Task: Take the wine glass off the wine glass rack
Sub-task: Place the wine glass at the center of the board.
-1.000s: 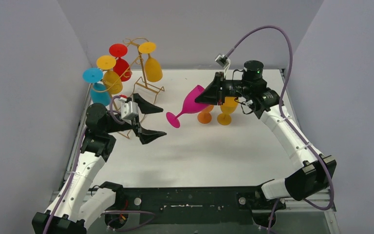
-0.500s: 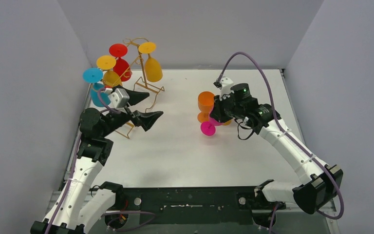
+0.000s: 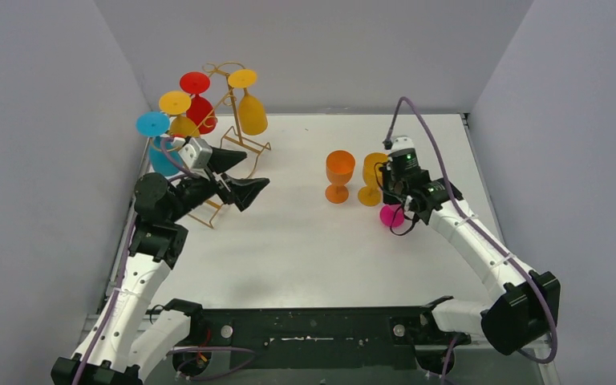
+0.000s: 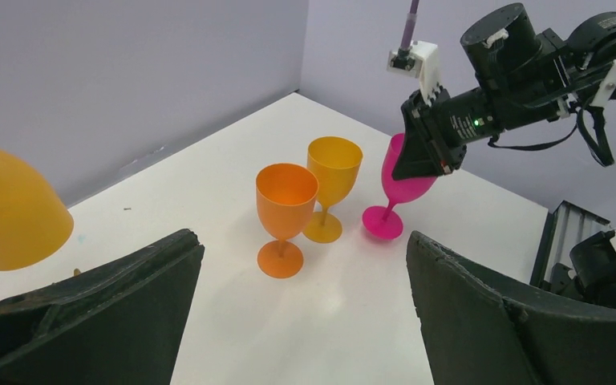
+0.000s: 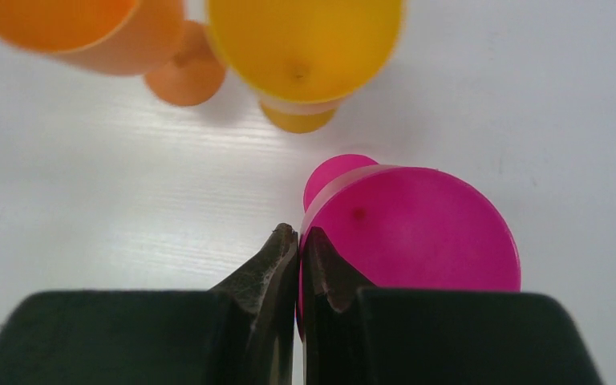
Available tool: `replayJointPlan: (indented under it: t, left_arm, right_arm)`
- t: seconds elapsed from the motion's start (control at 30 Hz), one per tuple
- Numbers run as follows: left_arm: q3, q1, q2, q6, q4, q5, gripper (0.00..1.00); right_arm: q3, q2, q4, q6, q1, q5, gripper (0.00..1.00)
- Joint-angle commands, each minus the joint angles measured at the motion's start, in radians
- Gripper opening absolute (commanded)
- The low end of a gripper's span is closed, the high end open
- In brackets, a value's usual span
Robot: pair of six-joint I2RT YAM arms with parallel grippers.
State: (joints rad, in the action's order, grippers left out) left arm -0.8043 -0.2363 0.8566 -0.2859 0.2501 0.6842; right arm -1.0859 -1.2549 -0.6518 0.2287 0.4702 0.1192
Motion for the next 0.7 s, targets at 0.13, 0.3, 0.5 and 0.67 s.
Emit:
replayJointPlan:
  t: [0.13, 0.3, 0.5, 0.67]
  left_arm:
    - [-0.084, 0.006, 0.015, -0.002, -0.024, -0.045, 0.97]
    - [-0.082, 0.006, 0.025, -0.029, 0.002, -0.032, 0.97]
    - [-0.126, 0.006, 0.033, 0.055, -0.14, -0.062, 0.97]
    - [-0.186, 0.006, 0.028, 0.162, -0.324, -0.124, 0.97]
  right_arm:
    - [0.017, 0.009, 0.138, 0.116, -0.291, -0.063, 0.0]
    - [-0.059, -0.084, 0.152, 0.116, -0.309, -0.092, 0.0]
    - [-0.13, -0.184, 0.179, 0.121, -0.31, -0.084, 0.0]
    - [-0.163, -0.248, 0.181, 0.139, -0.31, -0.087, 0.0]
